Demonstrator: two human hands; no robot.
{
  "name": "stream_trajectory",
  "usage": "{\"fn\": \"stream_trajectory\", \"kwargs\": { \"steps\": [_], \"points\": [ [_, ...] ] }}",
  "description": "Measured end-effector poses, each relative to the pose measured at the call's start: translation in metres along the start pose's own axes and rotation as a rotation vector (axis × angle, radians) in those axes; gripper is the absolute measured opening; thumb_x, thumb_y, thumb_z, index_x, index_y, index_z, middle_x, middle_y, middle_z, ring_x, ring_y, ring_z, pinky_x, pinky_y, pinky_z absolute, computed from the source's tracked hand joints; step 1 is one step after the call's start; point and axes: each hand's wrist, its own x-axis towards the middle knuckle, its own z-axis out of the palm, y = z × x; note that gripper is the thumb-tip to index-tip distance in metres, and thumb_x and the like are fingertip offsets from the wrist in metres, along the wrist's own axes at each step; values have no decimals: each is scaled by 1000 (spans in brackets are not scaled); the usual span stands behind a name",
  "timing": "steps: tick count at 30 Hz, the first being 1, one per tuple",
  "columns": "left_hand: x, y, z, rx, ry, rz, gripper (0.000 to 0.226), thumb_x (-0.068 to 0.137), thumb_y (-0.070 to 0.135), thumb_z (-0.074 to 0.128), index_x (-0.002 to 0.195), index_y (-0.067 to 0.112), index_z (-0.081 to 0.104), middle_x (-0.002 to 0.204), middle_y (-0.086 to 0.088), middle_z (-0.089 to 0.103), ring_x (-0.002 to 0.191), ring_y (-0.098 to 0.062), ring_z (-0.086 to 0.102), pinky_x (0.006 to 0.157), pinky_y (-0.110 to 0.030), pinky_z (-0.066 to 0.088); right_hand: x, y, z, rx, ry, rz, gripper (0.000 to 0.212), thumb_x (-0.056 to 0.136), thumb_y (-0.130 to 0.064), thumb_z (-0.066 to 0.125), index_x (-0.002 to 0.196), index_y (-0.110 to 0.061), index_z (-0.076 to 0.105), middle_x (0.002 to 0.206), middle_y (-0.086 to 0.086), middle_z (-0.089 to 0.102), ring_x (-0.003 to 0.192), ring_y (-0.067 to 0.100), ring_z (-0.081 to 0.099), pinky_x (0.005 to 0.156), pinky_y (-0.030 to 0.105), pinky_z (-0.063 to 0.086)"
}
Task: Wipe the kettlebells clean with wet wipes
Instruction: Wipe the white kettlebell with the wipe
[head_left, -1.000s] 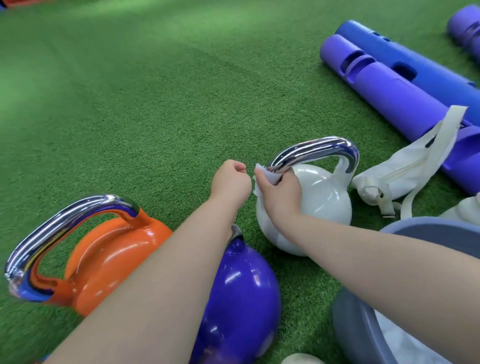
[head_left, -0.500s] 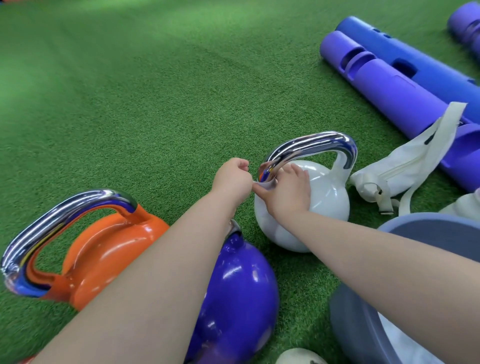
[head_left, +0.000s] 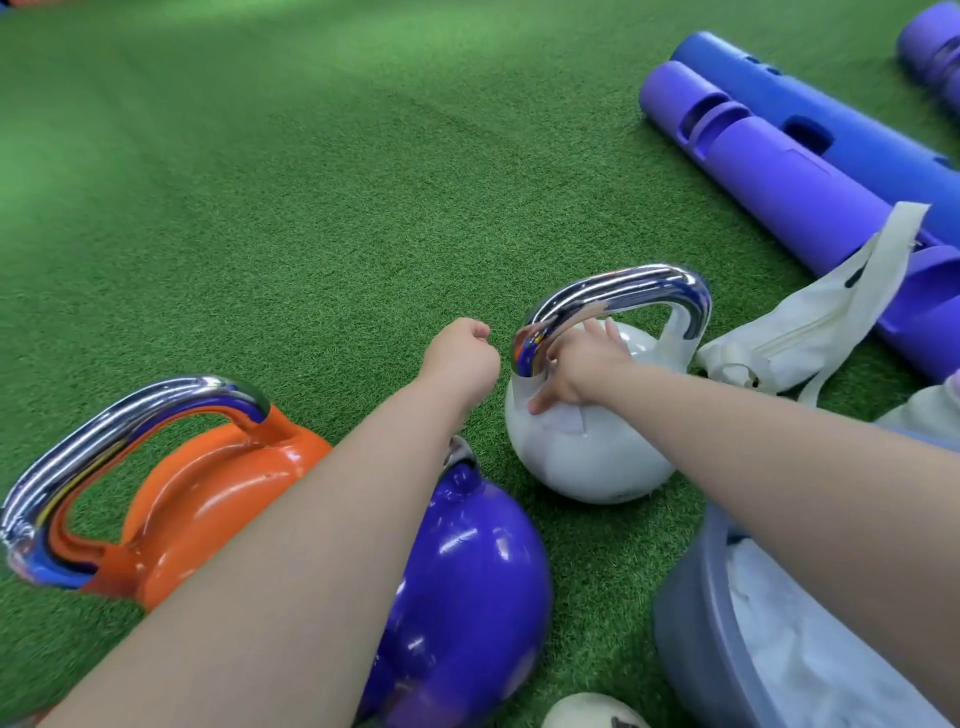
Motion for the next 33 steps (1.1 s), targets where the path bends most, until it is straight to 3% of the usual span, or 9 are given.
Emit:
{"fn": "stream_trajectory", "kwargs": {
  "steps": [4,8,11,15,20,23,27,29,33],
  "points": [
    [-1,0,0,4,-5,-10,42,93,-1,35,131,13,47,129,-7,52,101,-19,51,79,-28,42,-1,7,-9,-31,-41,-104,59,68,-55,73,119,-29,61,139,-3,47,138,23,24,117,43,2],
    [1,0,1,9,-29,-13,43,93,-2,33,131,12,46,129,-7,52,86,-13,52,63,-22,38,-6,15,-12,-161,-154,-178,71,71,-57,70,134,-33,48,141,1,43,133,26,31,112,34,23],
    [1,0,1,-10,-26,-29,46,91,-5,31,132,10,45,131,-8,51,106,-20,53,75,-29,43,-6,22,-3,-441,-290,-272,85,69,-71,59,144,-39,32,156,1,20,141,31,16,115,44,17],
    [-3,0,-1,-22,4,-33,43,92,-2,32,130,11,47,132,-8,51,119,-24,49,99,-35,40,-23,28,3,-521,-171,-379,103,68,-68,65,150,-33,15,158,-2,-11,145,26,-6,117,50,2],
    [-16,13,3,20,94,90,53,83,-11,37,131,12,46,128,-3,52,109,-16,49,89,-32,47,-29,27,12,-490,-150,-279,105,65,-71,63,150,-31,17,158,5,-3,144,30,0,114,56,-6],
    [-46,24,15,-151,147,145,34,83,-3,44,112,12,50,110,-3,55,104,-18,52,92,-31,42,-29,28,14,-465,-120,-274,104,65,-69,64,149,-30,18,158,5,3,144,30,3,114,54,-2],
    [-98,2,63,-444,-7,-106,25,58,16,41,82,22,45,87,1,51,85,-18,51,81,-32,46,-28,31,18,-456,-43,-303,86,74,-67,56,146,-30,28,152,7,20,141,30,12,114,53,0],
    [-108,-16,87,-540,-140,-227,14,68,13,46,79,22,45,85,-1,50,80,-14,51,76,-29,49,-30,31,19,-517,-35,-308,89,76,-71,49,148,-26,24,154,10,14,141,31,9,114,53,-2],
    [-99,-30,113,-697,-173,-240,40,87,-16,33,86,21,49,87,4,52,76,-2,50,59,-11,42,-31,33,21,-601,20,-377,82,85,-62,43,151,-29,7,158,11,-2,145,28,-5,114,54,-6]
  ]
}}
